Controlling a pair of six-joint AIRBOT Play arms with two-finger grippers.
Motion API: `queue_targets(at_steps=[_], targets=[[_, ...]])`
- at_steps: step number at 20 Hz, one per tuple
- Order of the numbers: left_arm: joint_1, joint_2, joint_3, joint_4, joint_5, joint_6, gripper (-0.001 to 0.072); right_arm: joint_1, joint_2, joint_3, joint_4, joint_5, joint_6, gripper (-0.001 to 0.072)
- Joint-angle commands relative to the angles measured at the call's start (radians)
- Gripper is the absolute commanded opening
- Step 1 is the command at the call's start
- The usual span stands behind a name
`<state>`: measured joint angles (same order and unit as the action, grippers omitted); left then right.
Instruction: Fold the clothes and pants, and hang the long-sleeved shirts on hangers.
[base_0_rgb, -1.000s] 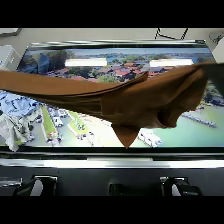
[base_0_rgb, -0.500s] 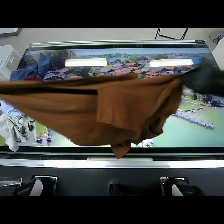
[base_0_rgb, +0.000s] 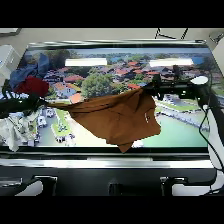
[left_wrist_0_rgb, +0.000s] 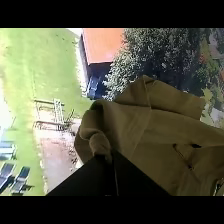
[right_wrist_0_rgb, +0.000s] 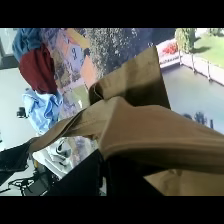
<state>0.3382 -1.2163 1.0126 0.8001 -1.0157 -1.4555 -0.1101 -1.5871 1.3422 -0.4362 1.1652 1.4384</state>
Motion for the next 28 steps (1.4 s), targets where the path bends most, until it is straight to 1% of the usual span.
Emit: queue_targets(at_steps=[1, 2, 3, 6, 8, 10, 12, 14, 16, 18, 20, 21, 23, 24, 26, 27, 28], targets=[[-0.01, -0.066, 0.068, -0.105, 0.046, 0.201, 0.002, 0.013, -0.037, 0.031, 0.068, -0.039, -0.168, 0.0033], [-0.006, -0.051, 0.112, -0.102, 0.045, 0.243, 0.002, 0.013, -0.019, 0.06, 0.064, -0.041, -0.233, 0.0033], [-0.002, -0.032, 0.153, -0.101, 0.046, 0.256, 0.002, 0.013, 0.005, 0.097, 0.06, -0.047, -0.266, 0.0033], [0.012, 0.077, 0.299, -0.101, 0.074, 0.286, 0.002, 0.006, 0.1, 0.23, 0.054, -0.043, -0.295, 0.0033], [0.031, 0.193, 0.408, -0.101, 0.13, 0.285, 0.0019, -0.018, 0.204, 0.335, -0.003, -0.061, -0.306, 0.0033], [0.05, 0.333, 0.488, -0.093, 0.194, 0.249, 0.0019, -0.035, 0.345, 0.419, -0.112, -0.094, -0.299, 0.0032], [0.055, 0.484, 0.503, -0.04, 0.238, 0.17, 0.0019, -0.036, 0.501, 0.443, -0.233, -0.124, -0.282, 0.0032], [0.055, 0.616, 0.502, 0.082, 0.236, 0.081, 0.0019, -0.036, 0.637, 0.443, -0.311, -0.133, -0.256, 0.0032], [0.055, 0.714, 0.503, 0.215, 0.25, 0.0, 0.0019, -0.036, 0.758, 0.443, -0.4, -0.17, -0.201, 0.0032], [0.055, 0.767, 0.503, 0.286, 0.257, -0.075, 0.0019, -0.036, 0.841, 0.443, -0.476, -0.226, -0.132, 0.0032], [0.055, 0.779, 0.503, 0.284, 0.254, -0.075, 0.0019, -0.036, 0.886, 0.443, -0.529, -0.259, -0.09, 0.0032], [0.055, 0.777, 0.502, 0.285, 0.243, -0.074, 0.0019, -0.036, 0.895, 0.443, -0.553, -0.253, -0.084, 0.0032], [0.055, 0.75, 0.499, 0.285, 0.171, -0.071, 0.0019, -0.036, 0.887, 0.442, -0.617, -0.196, -0.023, 0.0032], [0.055, 0.727, 0.488, 0.281, 0.11, -0.071, 0.0019, -0.036, 0.867, 0.442, -0.654, -0.13, 0.018, 0.0032], [0.055, 0.669, 0.418, 0.273, -0.017, -0.071, 0.002, -0.036, 0.787, 0.425, -0.717, 0.045, 0.043, 0.0032], [0.05, 0.63, 0.352, 0.273, -0.05, -0.071, 0.002, -0.036, 0.729, 0.397, -0.736, 0.109, 0.043, 0.0033], [0.035, 0.587, 0.267, 0.27, -0.043, -0.069, 0.0021, -0.036, 0.667, 0.362, -0.746, 0.138, 0.042, 0.0033]])
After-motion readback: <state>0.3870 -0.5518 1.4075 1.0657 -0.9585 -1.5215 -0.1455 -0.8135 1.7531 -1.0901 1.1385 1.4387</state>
